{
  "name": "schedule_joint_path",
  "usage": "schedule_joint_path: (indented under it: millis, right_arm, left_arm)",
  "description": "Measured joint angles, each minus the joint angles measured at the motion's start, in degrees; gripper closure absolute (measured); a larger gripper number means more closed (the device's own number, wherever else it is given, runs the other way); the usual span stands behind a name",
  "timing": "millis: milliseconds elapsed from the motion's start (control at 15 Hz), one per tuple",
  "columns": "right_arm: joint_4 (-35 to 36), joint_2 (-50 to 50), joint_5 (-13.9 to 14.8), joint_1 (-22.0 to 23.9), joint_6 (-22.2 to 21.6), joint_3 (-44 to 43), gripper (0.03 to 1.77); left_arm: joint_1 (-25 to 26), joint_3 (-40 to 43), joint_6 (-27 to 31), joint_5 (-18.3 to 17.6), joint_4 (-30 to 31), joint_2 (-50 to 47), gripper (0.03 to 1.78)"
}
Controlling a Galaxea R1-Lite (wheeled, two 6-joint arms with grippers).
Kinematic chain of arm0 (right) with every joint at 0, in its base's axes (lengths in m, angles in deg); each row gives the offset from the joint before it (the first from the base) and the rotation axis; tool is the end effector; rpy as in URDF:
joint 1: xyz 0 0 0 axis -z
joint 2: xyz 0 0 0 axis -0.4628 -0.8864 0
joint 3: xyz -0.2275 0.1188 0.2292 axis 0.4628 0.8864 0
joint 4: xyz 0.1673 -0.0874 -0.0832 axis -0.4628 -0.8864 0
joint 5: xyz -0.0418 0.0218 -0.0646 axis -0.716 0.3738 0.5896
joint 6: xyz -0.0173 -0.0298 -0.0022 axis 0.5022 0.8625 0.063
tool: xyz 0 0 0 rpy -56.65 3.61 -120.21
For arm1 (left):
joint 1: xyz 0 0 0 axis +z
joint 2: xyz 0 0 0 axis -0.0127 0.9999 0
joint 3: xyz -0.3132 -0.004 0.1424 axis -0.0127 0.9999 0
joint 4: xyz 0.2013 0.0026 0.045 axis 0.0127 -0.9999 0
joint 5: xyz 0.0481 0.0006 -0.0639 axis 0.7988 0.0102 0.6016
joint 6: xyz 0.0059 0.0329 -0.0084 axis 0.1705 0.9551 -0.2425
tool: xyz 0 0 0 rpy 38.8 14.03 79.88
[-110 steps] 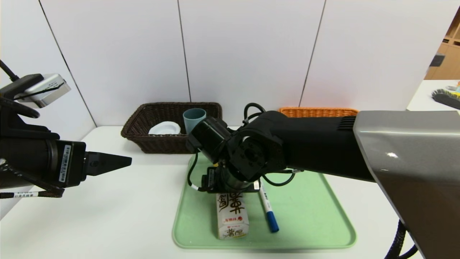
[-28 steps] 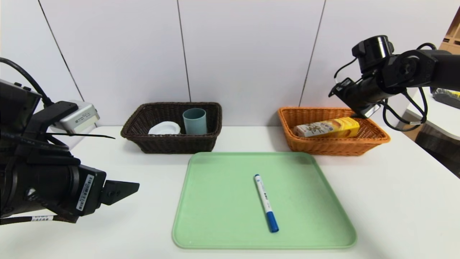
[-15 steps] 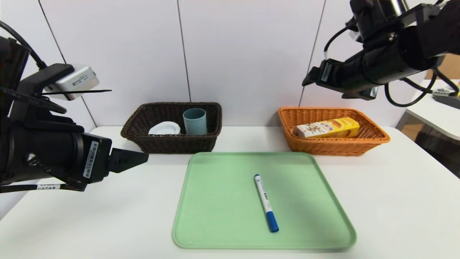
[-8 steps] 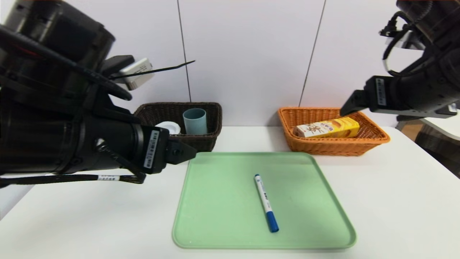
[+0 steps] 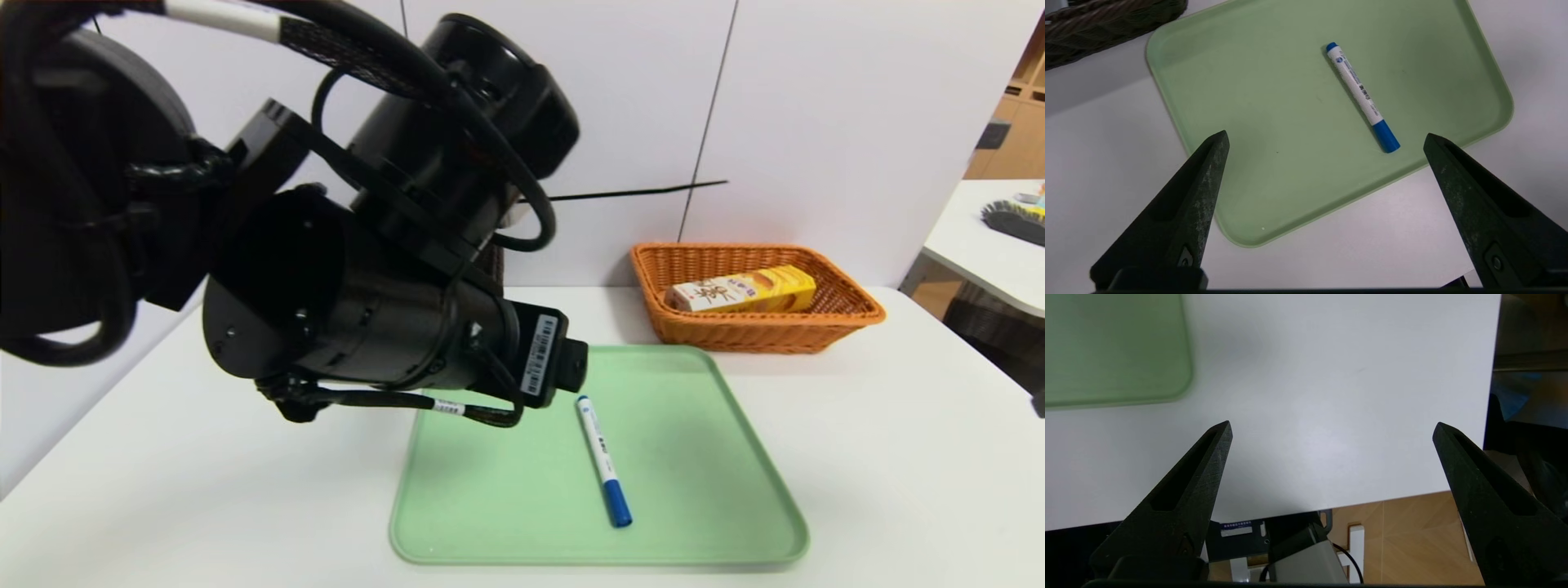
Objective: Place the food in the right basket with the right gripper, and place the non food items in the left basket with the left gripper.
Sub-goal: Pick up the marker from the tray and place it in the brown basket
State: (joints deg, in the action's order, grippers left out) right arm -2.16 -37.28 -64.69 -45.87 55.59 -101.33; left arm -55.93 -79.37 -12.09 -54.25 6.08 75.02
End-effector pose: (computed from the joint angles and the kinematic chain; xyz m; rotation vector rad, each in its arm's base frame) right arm 0.1376 0.0325 0.3701 -0.1548 1.0381 -0.1668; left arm 0.2010 -0.2706 0.3232 0.0426 0.7191 -0.4674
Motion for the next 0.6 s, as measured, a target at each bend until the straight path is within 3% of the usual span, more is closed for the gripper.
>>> schedule_joint_path:
  millis: [133,267,400,600]
  right_arm:
    - [0.1,4.9,-0.7,4.3,0.7,3.6,0.11]
    - [2.2,9.3,-3.4,9.2,0.7,7.9,0.11]
    - [9.3,12.8,-6.9,11.8,-0.4,14.0,0.11]
    - [26.4,16.6,-8.3,13.0,-0.4,29.5,0.11]
  left_arm:
    - [-0.7,-0.7,-0.5,0.2,-0.2,1.2,0.12]
    - [-0.9,-0.2,-1.4,0.2,-0.3,1.4,0.12]
    - [-1.0,0.8,-1.5,0.2,-0.2,1.4,0.12]
    - [-2.3,4.7,-1.5,0.3,0.3,1.9,0.12]
